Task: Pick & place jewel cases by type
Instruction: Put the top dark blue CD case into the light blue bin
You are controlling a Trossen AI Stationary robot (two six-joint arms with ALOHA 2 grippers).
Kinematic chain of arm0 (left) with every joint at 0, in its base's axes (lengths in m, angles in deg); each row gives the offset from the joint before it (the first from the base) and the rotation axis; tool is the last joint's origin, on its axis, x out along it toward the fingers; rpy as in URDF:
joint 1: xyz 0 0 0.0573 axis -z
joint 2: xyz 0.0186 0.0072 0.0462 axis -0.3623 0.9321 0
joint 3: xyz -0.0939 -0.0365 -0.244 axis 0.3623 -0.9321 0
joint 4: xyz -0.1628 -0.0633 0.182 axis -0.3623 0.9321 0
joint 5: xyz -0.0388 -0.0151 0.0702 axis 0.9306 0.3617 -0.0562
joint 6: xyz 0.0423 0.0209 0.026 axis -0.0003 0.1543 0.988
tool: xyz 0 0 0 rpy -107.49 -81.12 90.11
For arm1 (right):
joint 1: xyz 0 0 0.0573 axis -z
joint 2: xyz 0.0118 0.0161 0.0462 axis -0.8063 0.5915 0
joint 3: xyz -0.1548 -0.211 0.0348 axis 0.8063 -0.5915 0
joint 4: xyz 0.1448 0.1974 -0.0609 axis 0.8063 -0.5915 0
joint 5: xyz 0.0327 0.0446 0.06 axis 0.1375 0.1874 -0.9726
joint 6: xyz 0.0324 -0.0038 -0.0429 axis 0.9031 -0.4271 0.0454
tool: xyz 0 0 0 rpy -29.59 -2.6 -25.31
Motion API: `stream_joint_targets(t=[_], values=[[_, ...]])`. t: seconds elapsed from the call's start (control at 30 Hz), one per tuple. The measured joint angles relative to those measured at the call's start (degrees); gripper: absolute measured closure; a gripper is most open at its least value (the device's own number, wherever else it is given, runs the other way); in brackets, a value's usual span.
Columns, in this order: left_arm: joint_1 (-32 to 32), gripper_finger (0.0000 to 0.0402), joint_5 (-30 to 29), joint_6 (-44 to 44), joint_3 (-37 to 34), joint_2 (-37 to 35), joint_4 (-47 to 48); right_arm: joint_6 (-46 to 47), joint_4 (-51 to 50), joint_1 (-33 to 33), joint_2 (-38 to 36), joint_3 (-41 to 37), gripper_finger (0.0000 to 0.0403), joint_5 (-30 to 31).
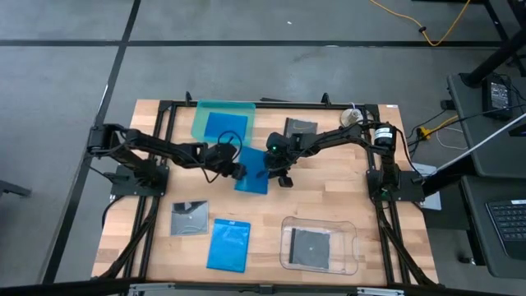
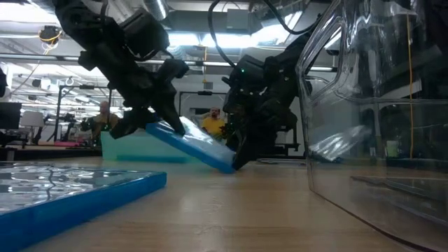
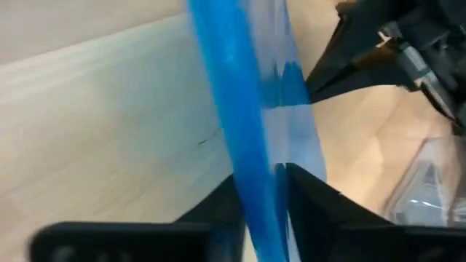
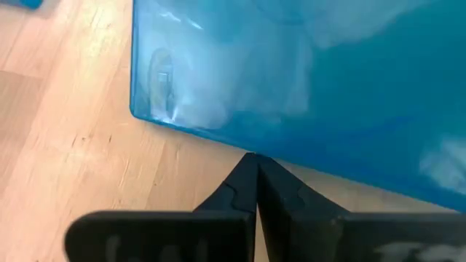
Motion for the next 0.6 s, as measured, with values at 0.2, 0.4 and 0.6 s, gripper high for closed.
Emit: stream_joint_targets(t=[0.2,0.4,0.6], values=[[-0.4,0.0384,3.2,0.5,0.1,-1.5,-0.8,4.7,-0.9,0.0,-0.4,0.0,0.0394,0.5],[-0.4,0.0378,1.9,2.3,-0.2,-8.0,1.0,5.9,-4.9,0.1,-4.5,-0.2,0.0394,3.3],[-0.3,0.0383,-0.4,5.1,-0.2,-17.3,4.3,5.9,-7.7,0.1,-12.3,-0.2,0.0394,8.2]])
